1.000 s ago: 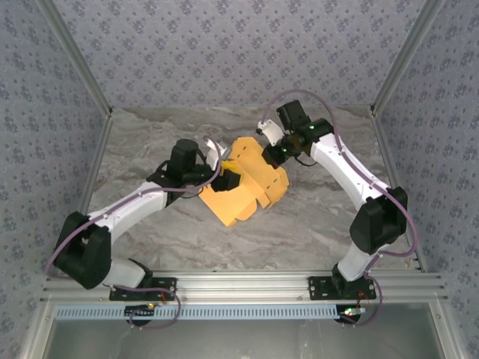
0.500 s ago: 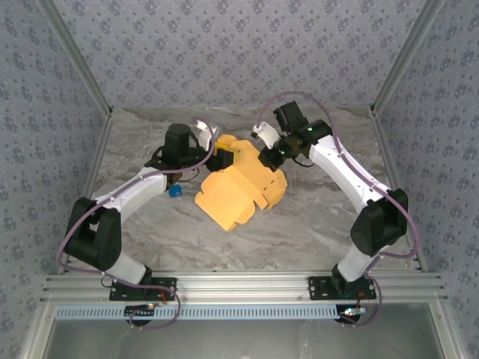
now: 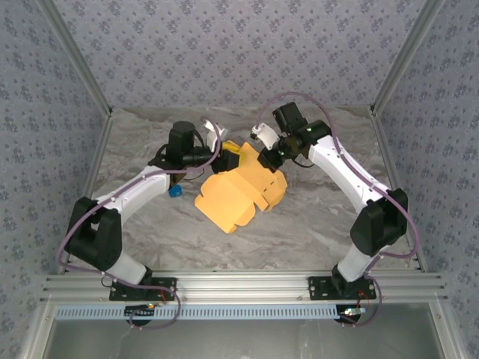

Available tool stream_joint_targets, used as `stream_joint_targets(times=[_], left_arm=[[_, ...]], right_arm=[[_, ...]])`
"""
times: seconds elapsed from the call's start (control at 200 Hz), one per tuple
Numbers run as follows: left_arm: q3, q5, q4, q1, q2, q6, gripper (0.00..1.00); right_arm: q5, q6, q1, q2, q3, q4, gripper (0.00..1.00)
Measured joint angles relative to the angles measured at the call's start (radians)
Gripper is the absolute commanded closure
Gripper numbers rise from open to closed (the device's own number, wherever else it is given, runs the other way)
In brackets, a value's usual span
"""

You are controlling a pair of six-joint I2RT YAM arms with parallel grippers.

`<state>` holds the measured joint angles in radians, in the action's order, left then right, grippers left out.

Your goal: Fold the paper box

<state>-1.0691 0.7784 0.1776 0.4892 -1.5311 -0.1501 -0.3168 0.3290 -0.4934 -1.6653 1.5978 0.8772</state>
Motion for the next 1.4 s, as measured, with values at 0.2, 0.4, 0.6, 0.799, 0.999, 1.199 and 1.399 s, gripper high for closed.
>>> stream_joint_targets(times=[0.2,0.4,0.6,0.799,0.999,1.199,1.399], left_arm=[[0.0,0.027,0.002,0.018,-0.027,0.011,0.55],[0.0,0.029,-0.001,0.021,-0.041,0.011,0.5],[0.026,0.002,-0.011,0.018,-0.006,0.011,0.44],[0.14,-0.054,-0.023,0.001,0.117,0.007,0.43],[0.286,-0.171,-0.018,-0.04,0.282,-0.052,0.4],[0.372,-0.344,-0.018,-0.13,0.398,-0.148,0.37],[0.406,-0.437,-0.023,-0.237,0.377,-0.224,0.37]], right_arm=[[-0.006,-0.011,0.0,-0.007,0.0,0.011,1.0],[-0.001,-0.014,0.0,-0.007,0.0,0.011,1.0],[0.074,-0.013,0.0,-0.007,0.0,0.015,1.0],[0.225,0.021,-0.028,-0.007,0.0,0.012,1.0],[0.422,0.107,-0.103,-0.011,-0.014,-0.013,1.0],[0.594,0.209,-0.159,-0.039,-0.062,-0.085,1.0],[0.711,0.326,-0.194,-0.046,-0.139,-0.203,1.0]])
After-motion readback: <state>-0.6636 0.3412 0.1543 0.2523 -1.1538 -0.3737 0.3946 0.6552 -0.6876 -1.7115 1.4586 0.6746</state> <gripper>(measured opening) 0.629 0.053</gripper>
